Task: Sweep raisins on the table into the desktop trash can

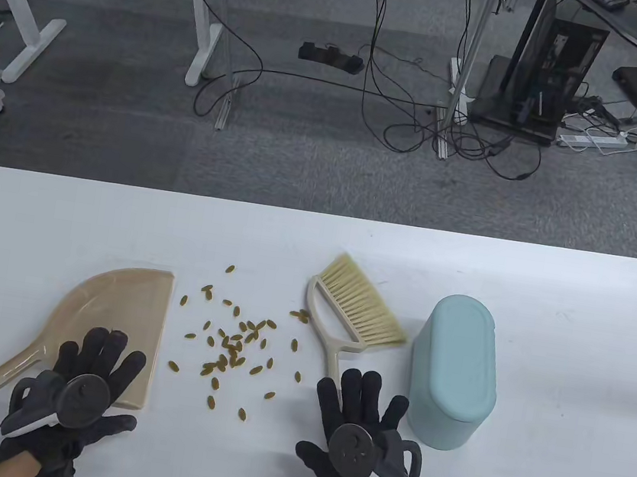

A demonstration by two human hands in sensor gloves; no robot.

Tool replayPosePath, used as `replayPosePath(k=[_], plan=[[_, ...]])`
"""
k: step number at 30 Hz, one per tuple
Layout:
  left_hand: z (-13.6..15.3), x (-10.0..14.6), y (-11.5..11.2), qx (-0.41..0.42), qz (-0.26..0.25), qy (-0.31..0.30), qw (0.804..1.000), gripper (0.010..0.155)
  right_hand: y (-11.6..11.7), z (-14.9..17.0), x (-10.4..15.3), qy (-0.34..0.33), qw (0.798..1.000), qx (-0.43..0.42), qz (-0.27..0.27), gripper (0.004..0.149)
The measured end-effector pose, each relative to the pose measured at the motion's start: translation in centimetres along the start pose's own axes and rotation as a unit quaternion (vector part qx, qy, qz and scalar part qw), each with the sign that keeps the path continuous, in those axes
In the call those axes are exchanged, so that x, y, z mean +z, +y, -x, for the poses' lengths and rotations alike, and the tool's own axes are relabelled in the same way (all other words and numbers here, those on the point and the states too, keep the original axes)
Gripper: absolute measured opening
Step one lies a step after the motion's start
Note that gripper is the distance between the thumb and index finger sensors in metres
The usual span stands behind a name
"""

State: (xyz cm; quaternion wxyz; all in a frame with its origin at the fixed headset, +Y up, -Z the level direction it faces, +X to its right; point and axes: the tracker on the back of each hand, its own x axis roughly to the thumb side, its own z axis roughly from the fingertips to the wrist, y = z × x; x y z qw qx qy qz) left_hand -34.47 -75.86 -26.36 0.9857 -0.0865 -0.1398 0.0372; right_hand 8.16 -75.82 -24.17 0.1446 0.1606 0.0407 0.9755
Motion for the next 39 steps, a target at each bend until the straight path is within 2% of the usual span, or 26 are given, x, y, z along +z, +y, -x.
replayPosePath(k=[23, 39], plan=[[-0.34, -0.02, 0.15, -0.006, -0.004, -0.008, 1.0, 0.093, 0.85, 0.37, -0.11, 0.014, 0.999, 0.01, -0.028, 0.094], [-0.42, -0.03, 0.01, -0.012, -0.002, -0.002, 1.0, 0.093, 0.65, 0.28, -0.01, 0.014, 1.0, 0.014, -0.014, 0.095]])
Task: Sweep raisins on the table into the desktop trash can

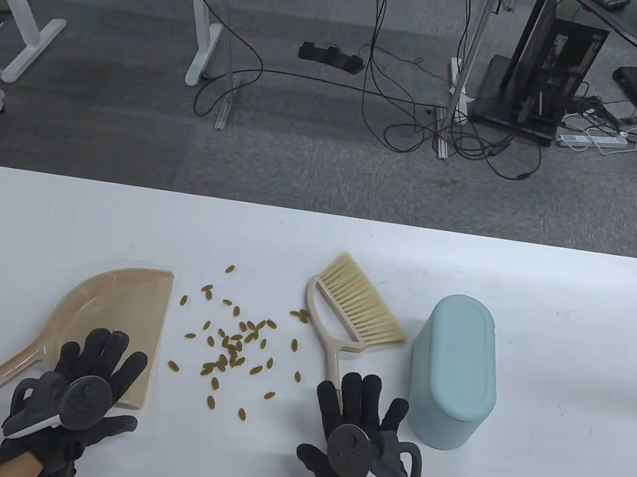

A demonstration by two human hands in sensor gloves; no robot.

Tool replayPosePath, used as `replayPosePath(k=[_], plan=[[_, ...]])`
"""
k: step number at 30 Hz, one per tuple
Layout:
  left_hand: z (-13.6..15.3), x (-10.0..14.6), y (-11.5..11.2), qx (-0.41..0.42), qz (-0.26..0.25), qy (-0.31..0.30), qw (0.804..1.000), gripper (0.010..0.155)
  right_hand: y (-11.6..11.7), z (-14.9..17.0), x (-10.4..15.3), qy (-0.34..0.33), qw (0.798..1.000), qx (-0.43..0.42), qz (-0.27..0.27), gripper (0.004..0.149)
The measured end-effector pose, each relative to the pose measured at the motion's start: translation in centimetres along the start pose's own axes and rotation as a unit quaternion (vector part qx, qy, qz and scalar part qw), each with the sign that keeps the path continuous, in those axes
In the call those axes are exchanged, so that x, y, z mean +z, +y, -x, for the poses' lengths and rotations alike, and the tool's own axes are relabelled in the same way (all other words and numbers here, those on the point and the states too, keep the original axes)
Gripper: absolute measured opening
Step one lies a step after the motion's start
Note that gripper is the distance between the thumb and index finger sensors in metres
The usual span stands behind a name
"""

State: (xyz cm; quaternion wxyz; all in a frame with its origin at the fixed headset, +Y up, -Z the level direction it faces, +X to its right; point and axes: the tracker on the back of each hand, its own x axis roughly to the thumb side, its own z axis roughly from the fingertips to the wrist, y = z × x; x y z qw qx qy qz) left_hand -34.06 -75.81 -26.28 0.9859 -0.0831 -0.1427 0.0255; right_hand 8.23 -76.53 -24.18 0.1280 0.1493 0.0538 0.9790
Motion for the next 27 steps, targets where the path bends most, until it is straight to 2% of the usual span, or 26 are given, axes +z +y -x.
replayPosePath(k=[3, 7, 9, 11, 14, 19, 20, 24, 27], plan=[[-0.1, 0.0, 0.0, -0.002, 0.0, -0.001, 1.0, 0.093, -0.2, 0.1, 0.1, 0.012, 1.0, 0.006, 0.015, 0.095], [-0.2, -0.1, 0.1, -0.003, 0.0, 0.009, 1.0, 0.093, -1.0, 0.0, 0.4, 0.044, 0.994, 0.043, 0.091, 0.099], [-0.5, 0.0, 0.4, -0.003, -0.009, 0.003, 1.0, 0.093, -0.9, 0.0, 0.3, 0.062, 0.992, 0.061, 0.094, 0.1], [-0.7, 0.1, 0.7, -0.006, -0.016, -0.002, 1.0, 0.094, -0.9, 0.0, 0.0, 0.099, 0.99, 0.079, 0.068, 0.096], [-0.8, 0.1, 1.0, -0.01, -0.023, -0.006, 1.0, 0.093, -0.7, 0.0, -1.0, 0.178, 0.977, 0.118, -0.027, 0.09], [-0.4, 0.4, 1.4, 0.001, -0.029, -0.001, 1.0, 0.092, 1.8, -0.9, -3.0, 0.214, 0.96, 0.138, -0.118, 0.087], [-0.3, 0.4, 1.5, 0.007, -0.029, 0.001, 1.0, 0.092, 1.9, -1.2, -3.4, 0.228, 0.954, 0.153, -0.125, 0.086], [0.0, 0.6, 1.8, 0.012, -0.036, 0.008, 0.999, 0.087, 2.1, -1.5, -3.7, 0.271, 0.95, 0.118, -0.105, 0.067], [0.2, 0.7, 2.2, 0.023, -0.045, 0.012, 0.999, 0.087, 2.0, -1.6, -3.7, 0.293, 0.937, 0.17, -0.087, 0.062]])
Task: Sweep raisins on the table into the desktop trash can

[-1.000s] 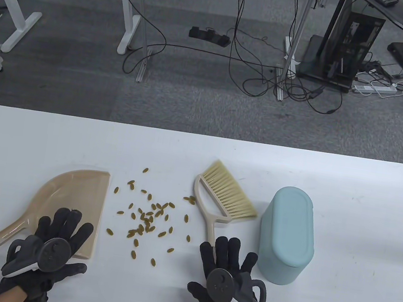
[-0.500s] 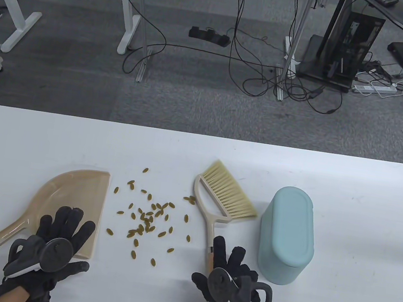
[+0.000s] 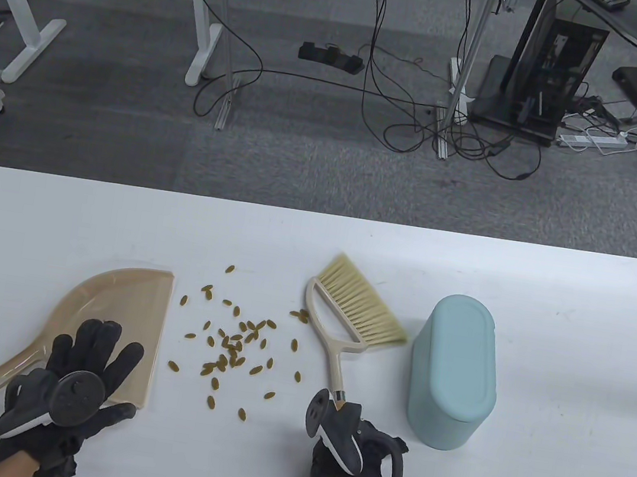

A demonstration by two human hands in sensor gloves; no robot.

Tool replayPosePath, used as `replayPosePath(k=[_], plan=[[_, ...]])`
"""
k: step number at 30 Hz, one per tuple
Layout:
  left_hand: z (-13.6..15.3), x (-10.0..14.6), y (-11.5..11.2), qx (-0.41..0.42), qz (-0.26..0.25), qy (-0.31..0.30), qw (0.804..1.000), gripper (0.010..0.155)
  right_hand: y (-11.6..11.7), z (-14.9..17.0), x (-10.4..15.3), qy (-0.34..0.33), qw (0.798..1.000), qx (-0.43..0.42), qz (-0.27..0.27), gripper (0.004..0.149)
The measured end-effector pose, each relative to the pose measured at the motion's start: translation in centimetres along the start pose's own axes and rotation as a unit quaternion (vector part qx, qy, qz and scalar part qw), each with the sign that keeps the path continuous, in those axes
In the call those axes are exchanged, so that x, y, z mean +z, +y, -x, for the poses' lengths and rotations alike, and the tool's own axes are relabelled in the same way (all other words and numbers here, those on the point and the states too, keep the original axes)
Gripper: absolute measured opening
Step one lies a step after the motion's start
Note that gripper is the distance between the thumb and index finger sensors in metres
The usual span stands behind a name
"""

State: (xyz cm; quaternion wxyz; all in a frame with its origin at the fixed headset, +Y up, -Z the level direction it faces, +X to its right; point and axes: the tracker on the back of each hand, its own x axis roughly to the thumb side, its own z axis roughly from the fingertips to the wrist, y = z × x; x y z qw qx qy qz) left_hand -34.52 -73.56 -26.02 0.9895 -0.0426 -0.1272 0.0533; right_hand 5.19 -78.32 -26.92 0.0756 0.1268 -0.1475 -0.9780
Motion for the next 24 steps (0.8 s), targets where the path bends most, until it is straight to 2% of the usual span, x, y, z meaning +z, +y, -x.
replayPosePath(k=[1, 4, 6, 9, 11, 12, 14, 16, 17, 19, 20, 23, 24], plan=[[0.1, 0.0, 0.1, 0.003, -0.002, 0.001, 1.0, 0.087, -0.1, 0.3, 0.0, 0.009, 1.0, 0.003, 0.003, 0.061], [0.4, 0.1, 0.2, 0.014, -0.001, 0.007, 1.0, 0.087, -1.1, 1.8, 0.3, 0.034, 0.997, -0.031, 0.063, 0.059], [0.6, 0.0, 0.3, 0.022, -0.009, 0.01, 1.0, 0.087, -2.1, 3.1, 0.8, 0.024, 0.992, -0.07, 0.104, 0.056], [1.0, 0.0, 0.5, 0.037, -0.013, 0.015, 0.999, 0.087, -3.9, 3.9, 1.6, 0.044, 0.995, -0.065, 0.068, 0.057], [1.3, 0.0, 0.5, 0.042, -0.013, 0.02, 0.999, 0.086, -5.5, 4.0, 2.3, 0.012, 0.995, -0.067, 0.073, 0.06], [1.4, 0.0, 0.5, 0.044, -0.013, 0.022, 0.999, 0.086, -6.5, 4.0, 2.8, 0.003, 0.991, -0.088, 0.1, 0.062], [1.5, 0.0, 0.5, 0.046, -0.014, 0.024, 0.999, 0.086, -7.7, 4.4, 3.3, -0.022, 0.984, -0.145, 0.1, 0.066], [1.5, 0.1, 0.5, 0.049, -0.016, 0.024, 0.998, 0.086, -8.8, 4.6, 4.0, -0.079, 0.954, -0.273, 0.093, 0.07], [1.6, 0.1, 0.5, 0.05, -0.018, 0.024, 0.998, 0.086, -9.2, 4.6, 4.2, -0.12, 0.916, -0.375, 0.073, 0.071], [1.6, 0.1, 0.5, 0.051, -0.019, 0.025, 0.998, 0.086, -9.4, 4.0, 4.6, -0.167, 0.846, -0.506, 0.007, 0.075], [1.6, 0.1, 0.5, 0.05, -0.017, 0.026, 0.998, 0.086, -9.3, 3.3, 4.8, -0.201, 0.793, -0.573, -0.046, 0.077], [1.6, 0.0, 0.2, 0.05, -0.012, 0.028, 0.998, 0.086, -8.0, 0.6, 5.1, -0.267, 0.653, -0.679, -0.204, 0.078], [1.7, 0.0, 0.1, 0.05, -0.008, 0.03, 0.998, 0.086, -7.2, -0.8, 5.2, -0.287, 0.591, -0.706, -0.265, 0.076]])
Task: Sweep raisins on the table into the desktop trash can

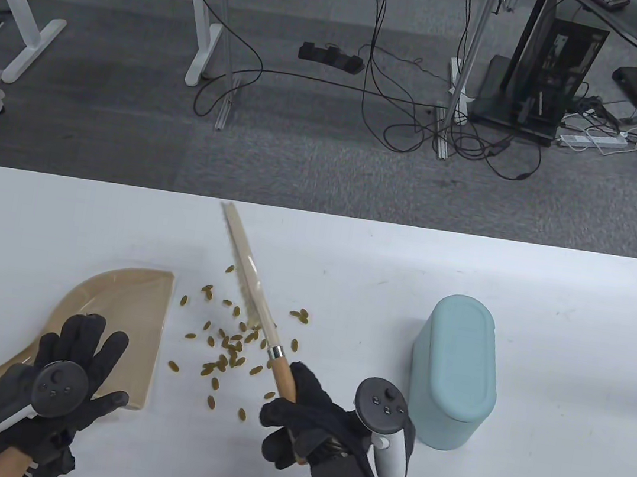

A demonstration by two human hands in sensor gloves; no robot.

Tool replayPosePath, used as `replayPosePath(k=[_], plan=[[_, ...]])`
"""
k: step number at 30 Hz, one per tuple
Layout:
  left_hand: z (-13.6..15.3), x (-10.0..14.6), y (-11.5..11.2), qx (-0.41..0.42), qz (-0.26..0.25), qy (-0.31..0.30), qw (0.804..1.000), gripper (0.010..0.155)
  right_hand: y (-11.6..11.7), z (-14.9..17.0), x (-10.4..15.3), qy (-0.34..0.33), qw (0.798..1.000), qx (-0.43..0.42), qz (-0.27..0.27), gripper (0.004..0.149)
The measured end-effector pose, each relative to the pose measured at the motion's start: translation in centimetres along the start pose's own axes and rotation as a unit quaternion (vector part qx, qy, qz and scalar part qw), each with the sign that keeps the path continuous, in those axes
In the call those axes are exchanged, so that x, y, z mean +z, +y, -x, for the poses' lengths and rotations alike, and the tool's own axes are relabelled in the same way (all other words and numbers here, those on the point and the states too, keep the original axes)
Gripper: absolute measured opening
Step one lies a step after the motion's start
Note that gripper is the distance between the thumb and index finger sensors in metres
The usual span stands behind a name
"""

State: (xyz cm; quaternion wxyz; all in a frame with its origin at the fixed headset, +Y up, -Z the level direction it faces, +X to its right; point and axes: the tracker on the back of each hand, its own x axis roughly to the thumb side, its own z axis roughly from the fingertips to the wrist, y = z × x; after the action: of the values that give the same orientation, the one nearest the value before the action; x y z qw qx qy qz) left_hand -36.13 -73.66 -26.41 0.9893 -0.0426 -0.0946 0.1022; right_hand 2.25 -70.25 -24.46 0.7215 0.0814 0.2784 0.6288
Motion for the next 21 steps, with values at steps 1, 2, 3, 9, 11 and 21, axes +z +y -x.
replayPosePath(k=[1, 2, 3, 9, 11, 21], plan=[[0.0, 0.0, -0.1, -0.001, 0.002, 0.001, 1.0, 0.086, 0.5, 0.7, -0.5, 0.007, 0.999, -0.038, -0.034, 0.076], [0.0, 0.0, -0.2, -0.004, 0.004, 0.001, 1.0, 0.086, 1.2, 1.8, -1.3, 0.016, 0.994, -0.076, -0.076, 0.076], [0.0, 0.0, -0.2, -0.006, 0.005, 0.002, 1.0, 0.086, 1.5, 2.6, -1.8, 0.023, 0.991, -0.09, -0.096, 0.077], [-0.1, -0.1, -0.4, 0.003, 0.008, -0.009, 1.0, 0.087, 1.2, 6.8, -4.0, 0.086, 0.979, -0.122, -0.141, 0.077], [-0.3, -0.2, -0.6, -0.006, 0.012, -0.013, 1.0, 0.086, 0.4, 7.2, -4.0, 0.091, 0.981, -0.123, -0.121, 0.078], [-0.7, -0.3, -1.0, -0.02, 0.02, -0.019, 0.999, 0.086, -3.9, 5.4, 0.7, 0.133, 0.99, 0.046, 0.023, 0.077]])
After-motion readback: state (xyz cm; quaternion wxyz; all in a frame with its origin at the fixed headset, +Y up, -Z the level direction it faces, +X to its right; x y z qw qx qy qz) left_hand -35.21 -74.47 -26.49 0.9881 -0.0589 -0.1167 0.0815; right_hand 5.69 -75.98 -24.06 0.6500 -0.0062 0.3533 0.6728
